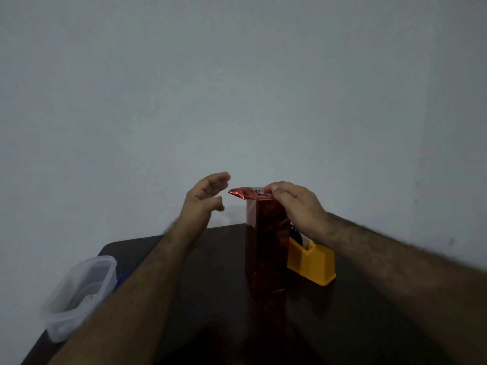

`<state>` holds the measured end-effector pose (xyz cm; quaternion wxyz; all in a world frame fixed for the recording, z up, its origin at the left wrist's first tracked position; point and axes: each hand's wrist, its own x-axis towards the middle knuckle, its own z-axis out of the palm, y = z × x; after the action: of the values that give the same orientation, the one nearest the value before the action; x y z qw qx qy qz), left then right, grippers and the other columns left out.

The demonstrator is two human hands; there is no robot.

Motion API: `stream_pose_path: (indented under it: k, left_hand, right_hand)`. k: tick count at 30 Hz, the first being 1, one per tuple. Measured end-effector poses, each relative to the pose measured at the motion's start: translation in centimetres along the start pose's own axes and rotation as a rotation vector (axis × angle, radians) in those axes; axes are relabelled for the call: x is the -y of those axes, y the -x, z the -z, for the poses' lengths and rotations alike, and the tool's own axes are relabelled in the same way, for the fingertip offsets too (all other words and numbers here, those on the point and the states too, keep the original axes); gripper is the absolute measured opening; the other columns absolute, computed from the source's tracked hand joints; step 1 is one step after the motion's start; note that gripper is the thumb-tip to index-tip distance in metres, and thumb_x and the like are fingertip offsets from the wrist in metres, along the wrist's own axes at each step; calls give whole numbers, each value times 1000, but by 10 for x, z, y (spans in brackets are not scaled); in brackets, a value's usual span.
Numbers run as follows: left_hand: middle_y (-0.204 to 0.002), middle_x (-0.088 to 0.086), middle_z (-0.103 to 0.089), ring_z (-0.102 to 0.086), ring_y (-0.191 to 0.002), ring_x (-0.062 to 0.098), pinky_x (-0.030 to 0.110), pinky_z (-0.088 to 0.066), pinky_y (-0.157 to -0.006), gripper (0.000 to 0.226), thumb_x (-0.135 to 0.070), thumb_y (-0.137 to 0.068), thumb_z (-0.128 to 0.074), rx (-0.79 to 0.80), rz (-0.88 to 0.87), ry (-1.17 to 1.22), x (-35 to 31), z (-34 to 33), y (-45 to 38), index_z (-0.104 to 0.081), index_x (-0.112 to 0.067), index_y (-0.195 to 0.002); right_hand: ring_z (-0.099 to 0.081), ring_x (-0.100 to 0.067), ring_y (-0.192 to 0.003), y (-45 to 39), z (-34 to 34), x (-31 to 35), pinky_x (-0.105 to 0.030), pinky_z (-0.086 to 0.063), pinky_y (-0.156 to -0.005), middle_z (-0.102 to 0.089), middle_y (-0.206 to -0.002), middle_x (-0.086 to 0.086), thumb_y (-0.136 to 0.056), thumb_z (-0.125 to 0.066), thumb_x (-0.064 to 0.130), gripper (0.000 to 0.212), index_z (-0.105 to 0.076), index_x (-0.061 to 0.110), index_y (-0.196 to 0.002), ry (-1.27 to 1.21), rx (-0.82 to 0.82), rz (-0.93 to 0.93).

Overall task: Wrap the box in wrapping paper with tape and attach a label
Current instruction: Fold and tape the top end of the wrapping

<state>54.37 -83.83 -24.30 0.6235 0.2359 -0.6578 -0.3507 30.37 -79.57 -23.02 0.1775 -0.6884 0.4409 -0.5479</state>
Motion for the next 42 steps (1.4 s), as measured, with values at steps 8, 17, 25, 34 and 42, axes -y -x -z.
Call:
stream_pose_path:
  k: [8,17,25,34,42]
  left_hand:
    - [-119,5,-77,-67,-122,20,40,-54,-102,38,4,-85,-80,59,-46,-59,3,-2,5,-78,-13,-118]
    - [-115,7,-78,-70,-116,21,32,-53,-99,19,-4,-97,-69,8,-100,-35,-20,-12,-2,-79,-8,-113]
    - [-107,13,-79,-72,-109,25,41,-55,-103,21,-4,-98,-69,-22,-95,14,-31,-33,-7,-79,-10,-115]
    - [-118,-2,-78,-68,-119,12,37,-45,-99,25,-18,-101,-64,-47,92,2,-26,-16,-2,-70,-19,-125]
    - [-116,11,-75,-70,-97,-4,12,-48,-80,25,-13,-100,-67,-29,133,-35,-30,-27,0,-73,-16,-125]
  right_hand:
    - [-71,-23,-109,-12,11,3,-55,-57,-101,-78,-108,3,-107,-53,27,28,-80,30,-110,-31,125,-48]
    - [-70,-8,-113,-9,4,36,-42,-57,-103,-76,-117,11,-93,-76,48,31,-75,35,-121,-28,165,79]
    - [-76,-7,-76,-9,-19,55,-32,-63,-74,-77,-86,9,-71,-96,36,26,-80,25,-88,93,-143,155]
    - [-79,-21,-89,-22,-17,60,-38,-65,-79,-81,-84,-4,-81,-82,7,9,-82,12,-74,-230,-114,-153]
    - [-79,-24,-85,-30,-4,70,-30,-58,-61,-81,-91,-11,-85,-78,7,4,-81,6,-88,-375,32,-385]
